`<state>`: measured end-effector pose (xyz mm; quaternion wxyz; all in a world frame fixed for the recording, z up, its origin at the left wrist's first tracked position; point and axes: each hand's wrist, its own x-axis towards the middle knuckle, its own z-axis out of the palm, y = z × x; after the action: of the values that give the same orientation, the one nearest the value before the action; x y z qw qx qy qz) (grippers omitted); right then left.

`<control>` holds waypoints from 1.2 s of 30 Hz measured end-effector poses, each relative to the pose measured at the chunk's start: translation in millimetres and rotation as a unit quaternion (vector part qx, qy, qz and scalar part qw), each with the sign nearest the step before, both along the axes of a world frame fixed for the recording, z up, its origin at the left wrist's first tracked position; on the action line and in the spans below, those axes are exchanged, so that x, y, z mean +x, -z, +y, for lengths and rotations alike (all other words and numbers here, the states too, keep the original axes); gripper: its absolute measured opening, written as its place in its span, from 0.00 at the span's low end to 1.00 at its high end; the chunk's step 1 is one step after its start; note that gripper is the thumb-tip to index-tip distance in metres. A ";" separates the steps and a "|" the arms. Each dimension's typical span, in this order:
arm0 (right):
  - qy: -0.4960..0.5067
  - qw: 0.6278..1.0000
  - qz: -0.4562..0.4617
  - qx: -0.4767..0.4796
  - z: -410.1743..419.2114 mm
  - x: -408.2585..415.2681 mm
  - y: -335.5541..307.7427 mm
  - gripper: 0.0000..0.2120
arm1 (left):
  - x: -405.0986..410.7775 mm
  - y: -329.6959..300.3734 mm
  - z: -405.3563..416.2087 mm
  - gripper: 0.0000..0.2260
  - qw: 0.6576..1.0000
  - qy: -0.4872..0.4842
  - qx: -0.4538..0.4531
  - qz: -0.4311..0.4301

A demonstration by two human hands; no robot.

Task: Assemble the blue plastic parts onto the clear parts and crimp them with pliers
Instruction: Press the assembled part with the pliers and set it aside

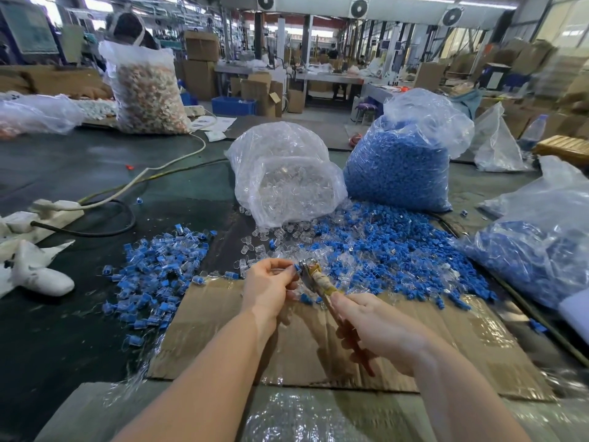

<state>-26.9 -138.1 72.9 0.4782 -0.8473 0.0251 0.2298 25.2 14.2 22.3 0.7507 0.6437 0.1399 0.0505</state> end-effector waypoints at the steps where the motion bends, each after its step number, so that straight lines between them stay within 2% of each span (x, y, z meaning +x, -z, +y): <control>1: -0.002 1.000 0.003 -0.001 -0.9 0.2 0.5 0.17 | 0.2 -0.4 0.4 0.05 1.000 -0.005 0.002 0.002; 5: -0.029 1.000 -0.002 0.000 -3.1 1.5 2.9 0.05 | 0.4 -2.0 2.2 0.04 1.000 -0.005 0.012 0.013; 14: -0.053 0.998 -0.008 -0.038 -5.5 3.3 6.4 0.08 | -2.1 -7.0 0.3 0.04 1.000 0.007 0.002 0.023; 21: -0.067 0.997 -0.028 -0.028 -5.9 3.9 3.7 0.11 | -3.6 -9.9 0.8 0.04 1.000 0.012 0.010 0.027; 25: -0.078 0.996 -0.030 -0.022 -5.7 4.4 2.2 0.11 | -3.4 -10.8 0.1 0.04 0.998 0.003 -0.036 0.052; 27: -0.082 0.996 -0.029 -0.021 -5.3 4.5 1.7 0.13 | -4.0 -10.4 -0.1 0.03 0.998 0.002 -0.027 0.056; 36: -0.087 0.995 -0.056 0.003 -5.5 2.0 1.3 0.12 | -5.6 -11.5 1.4 0.03 0.998 0.016 0.003 0.059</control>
<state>-24.9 -143.6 71.6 0.4598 -0.8563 -0.0760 0.2227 19.6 15.6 33.8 0.7397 0.6503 0.1732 0.0013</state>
